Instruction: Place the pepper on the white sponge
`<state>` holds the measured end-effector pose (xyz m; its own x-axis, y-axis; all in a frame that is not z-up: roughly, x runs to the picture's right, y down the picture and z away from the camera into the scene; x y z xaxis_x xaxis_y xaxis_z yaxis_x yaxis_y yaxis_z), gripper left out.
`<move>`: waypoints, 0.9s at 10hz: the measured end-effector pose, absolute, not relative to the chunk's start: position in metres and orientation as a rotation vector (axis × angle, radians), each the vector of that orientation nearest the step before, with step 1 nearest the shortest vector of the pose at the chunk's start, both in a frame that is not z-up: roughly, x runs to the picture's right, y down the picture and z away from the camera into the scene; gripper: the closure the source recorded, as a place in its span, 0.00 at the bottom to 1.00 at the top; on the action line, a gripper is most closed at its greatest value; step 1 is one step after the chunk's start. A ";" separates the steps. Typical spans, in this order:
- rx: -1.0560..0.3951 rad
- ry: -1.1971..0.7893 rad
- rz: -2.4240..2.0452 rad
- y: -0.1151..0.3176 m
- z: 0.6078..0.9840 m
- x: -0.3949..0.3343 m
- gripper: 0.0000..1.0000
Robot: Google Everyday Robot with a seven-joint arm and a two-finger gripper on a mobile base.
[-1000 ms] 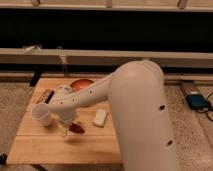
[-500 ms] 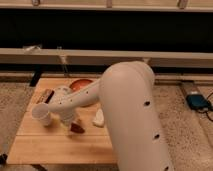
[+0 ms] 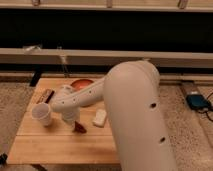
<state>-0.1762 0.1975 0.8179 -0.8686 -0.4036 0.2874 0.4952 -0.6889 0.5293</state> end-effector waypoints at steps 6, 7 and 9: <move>-0.140 -0.795 -2.428 0.130 0.796 -0.132 1.00; -0.157 -0.782 -2.403 0.117 0.804 -0.115 1.00; -0.178 -0.780 -2.360 0.106 0.817 -0.094 1.00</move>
